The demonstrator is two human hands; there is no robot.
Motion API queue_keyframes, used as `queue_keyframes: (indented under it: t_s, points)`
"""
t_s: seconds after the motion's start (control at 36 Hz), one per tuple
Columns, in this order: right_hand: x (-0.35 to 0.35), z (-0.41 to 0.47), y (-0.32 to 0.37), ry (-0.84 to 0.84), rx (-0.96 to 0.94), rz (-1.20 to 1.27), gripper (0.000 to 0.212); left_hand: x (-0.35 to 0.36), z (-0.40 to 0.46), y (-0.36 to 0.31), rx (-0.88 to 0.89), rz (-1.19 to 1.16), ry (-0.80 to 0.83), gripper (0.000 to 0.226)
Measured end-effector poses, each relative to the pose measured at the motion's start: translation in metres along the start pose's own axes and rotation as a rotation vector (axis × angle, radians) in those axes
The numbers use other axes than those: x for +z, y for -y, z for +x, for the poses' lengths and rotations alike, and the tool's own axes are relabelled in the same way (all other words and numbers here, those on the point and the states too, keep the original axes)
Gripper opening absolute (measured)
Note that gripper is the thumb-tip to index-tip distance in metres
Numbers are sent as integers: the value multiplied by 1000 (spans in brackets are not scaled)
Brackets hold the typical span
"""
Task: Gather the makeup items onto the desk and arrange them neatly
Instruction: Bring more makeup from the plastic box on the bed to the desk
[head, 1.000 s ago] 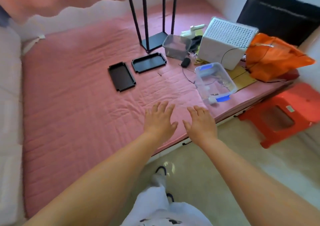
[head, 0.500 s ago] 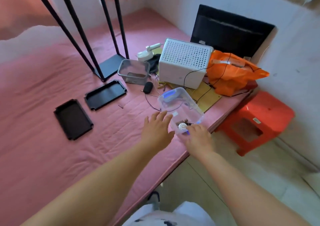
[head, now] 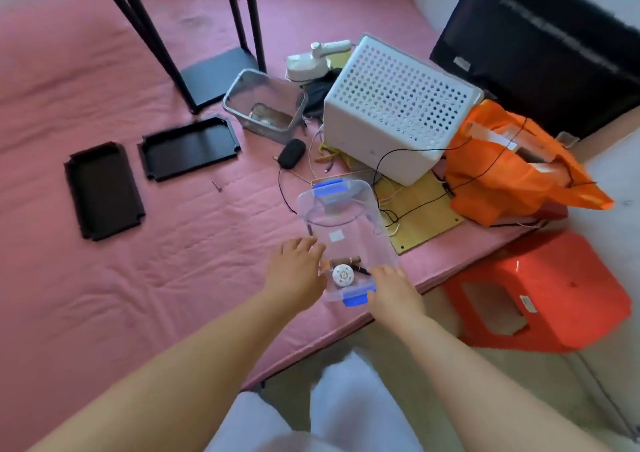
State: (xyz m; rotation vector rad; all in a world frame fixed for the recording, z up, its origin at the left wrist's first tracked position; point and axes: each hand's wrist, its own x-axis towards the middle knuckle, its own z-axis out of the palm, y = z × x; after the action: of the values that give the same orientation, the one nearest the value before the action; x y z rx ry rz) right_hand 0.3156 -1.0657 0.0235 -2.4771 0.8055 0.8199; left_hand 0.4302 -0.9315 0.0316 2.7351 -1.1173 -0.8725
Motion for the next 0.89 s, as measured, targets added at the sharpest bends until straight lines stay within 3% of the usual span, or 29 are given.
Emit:
queue_keyframes:
  t_s: [0.22,0.47,0.69,0.89]
  points:
    - [2,79,-23,110,-130,17,45,33,58,-18,-154,-145,61,49]
    - [49,153,-44,218,-135,1,48,94,116,-21,-228,-314,204,44]
    - [84,200,-61,286,-226,-225,46,152,156,-22,-459,-524,288,47]
    - [103,234,-58,276,-280,-332,37,189,180,-21,-484,-485,299,61]
